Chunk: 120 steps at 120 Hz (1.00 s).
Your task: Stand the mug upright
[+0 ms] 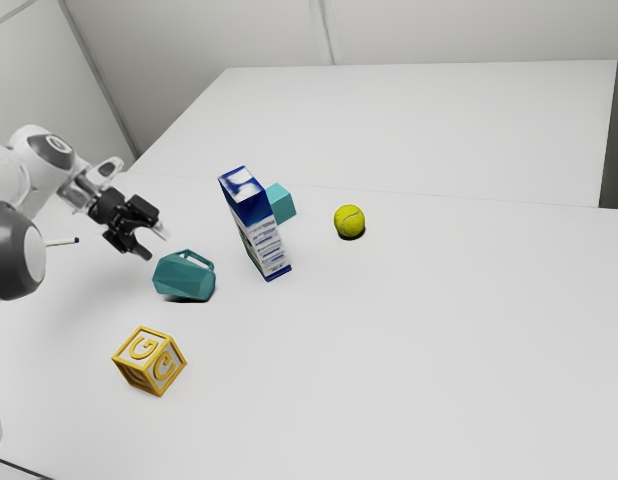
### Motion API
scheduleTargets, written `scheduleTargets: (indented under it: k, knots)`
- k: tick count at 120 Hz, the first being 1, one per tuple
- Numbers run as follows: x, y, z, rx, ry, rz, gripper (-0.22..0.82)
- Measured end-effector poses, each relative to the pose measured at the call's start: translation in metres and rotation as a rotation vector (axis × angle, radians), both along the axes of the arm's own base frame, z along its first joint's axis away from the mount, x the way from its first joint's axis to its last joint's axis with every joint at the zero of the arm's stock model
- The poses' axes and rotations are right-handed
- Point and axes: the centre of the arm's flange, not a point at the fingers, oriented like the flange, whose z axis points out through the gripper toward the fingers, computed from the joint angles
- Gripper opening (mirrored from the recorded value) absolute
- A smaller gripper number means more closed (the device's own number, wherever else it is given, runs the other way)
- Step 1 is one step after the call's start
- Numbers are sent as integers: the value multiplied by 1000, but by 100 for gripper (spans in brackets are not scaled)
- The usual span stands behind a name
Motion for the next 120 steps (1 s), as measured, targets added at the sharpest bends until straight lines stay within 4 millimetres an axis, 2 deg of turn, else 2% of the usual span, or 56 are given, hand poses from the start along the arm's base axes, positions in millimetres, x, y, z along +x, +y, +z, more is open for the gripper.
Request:
scheduleTargets:
  k: [15, 36, 40, 48, 60, 75, 92, 102, 112, 120]
  knots:
    - [-1, -12, -24, -77, -31, 16, 60]
    - [-11, -11, -49, -136, -47, 47, 60]
    - [-13, -12, -51, -140, -51, 48, 55]
    - [-13, -12, -52, -144, -62, 45, 38]
    - [-12, -12, -45, -149, -88, 28, 13]
    - [-12, -13, -39, -164, -104, 6, -3]
    - [-13, -16, -38, -174, -112, -15, -11]
    - [-13, -17, -28, -172, -129, -27, -13]
    - [-14, -19, -3, -163, -168, -43, -15]
    - [-12, -29, 23, -149, -203, -77, -15]
